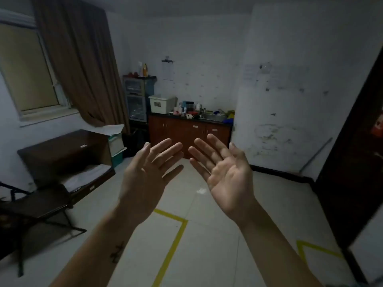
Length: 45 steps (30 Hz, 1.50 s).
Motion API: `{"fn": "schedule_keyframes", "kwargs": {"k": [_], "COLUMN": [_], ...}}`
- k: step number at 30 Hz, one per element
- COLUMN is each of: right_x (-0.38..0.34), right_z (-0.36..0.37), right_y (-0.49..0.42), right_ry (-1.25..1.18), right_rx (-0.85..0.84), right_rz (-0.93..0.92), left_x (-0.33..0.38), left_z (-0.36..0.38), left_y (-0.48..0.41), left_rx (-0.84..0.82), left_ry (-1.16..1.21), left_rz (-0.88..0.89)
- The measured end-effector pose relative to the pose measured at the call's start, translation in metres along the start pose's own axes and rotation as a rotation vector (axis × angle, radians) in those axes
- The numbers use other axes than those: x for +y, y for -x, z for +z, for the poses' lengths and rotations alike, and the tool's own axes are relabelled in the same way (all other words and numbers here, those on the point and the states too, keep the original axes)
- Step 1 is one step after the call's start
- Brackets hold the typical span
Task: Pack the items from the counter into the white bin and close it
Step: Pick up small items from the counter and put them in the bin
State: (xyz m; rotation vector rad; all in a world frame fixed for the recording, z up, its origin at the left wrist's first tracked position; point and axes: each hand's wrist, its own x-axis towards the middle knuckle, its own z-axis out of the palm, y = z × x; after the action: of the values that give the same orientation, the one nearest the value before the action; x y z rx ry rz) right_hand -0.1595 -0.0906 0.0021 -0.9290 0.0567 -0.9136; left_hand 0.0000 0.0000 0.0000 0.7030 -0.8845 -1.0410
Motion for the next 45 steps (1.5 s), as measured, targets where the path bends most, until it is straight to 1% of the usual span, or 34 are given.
{"fn": "schedule_keyframes", "kwargs": {"k": [3, 6, 12, 18, 24, 30, 34, 38, 45], "right_x": [0.012, 0.024, 0.049, 0.068, 0.079, 0.080, 0.074, 0.066, 0.071], "right_z": [0.002, 0.008, -0.005, -0.031, -0.087, -0.164, -0.204, -0.244, -0.286], "right_y": [-0.051, -0.110, -0.198, -0.264, -0.334, -0.425, -0.486, -0.558, -0.638], "right_ry": [-0.015, 0.010, 0.011, 0.014, 0.012, -0.030, -0.082, -0.073, -0.057], "right_rx": [0.047, 0.102, 0.118, 0.130, 0.118, 0.139, 0.117, 0.069, 0.034], "right_rz": [-0.017, -0.030, -0.042, -0.045, -0.036, -0.023, 0.000, 0.025, 0.093], "left_x": [0.012, 0.026, 0.034, 0.026, -0.002, -0.045, -0.060, -0.072, -0.095], "left_z": [-0.030, -0.059, -0.113, -0.147, -0.175, -0.189, -0.192, -0.200, -0.225], "left_y": [-0.044, -0.098, -0.178, -0.239, -0.316, -0.415, -0.480, -0.552, -0.626], "left_rx": [0.000, -0.014, -0.003, -0.001, 0.027, 0.074, 0.095, 0.142, 0.188], "left_ry": [0.062, 0.065, 0.076, 0.073, 0.046, -0.004, -0.015, -0.025, 0.008], "left_rz": [0.001, 0.006, 0.003, -0.003, -0.008, -0.024, -0.037, 0.007, 0.026]}}
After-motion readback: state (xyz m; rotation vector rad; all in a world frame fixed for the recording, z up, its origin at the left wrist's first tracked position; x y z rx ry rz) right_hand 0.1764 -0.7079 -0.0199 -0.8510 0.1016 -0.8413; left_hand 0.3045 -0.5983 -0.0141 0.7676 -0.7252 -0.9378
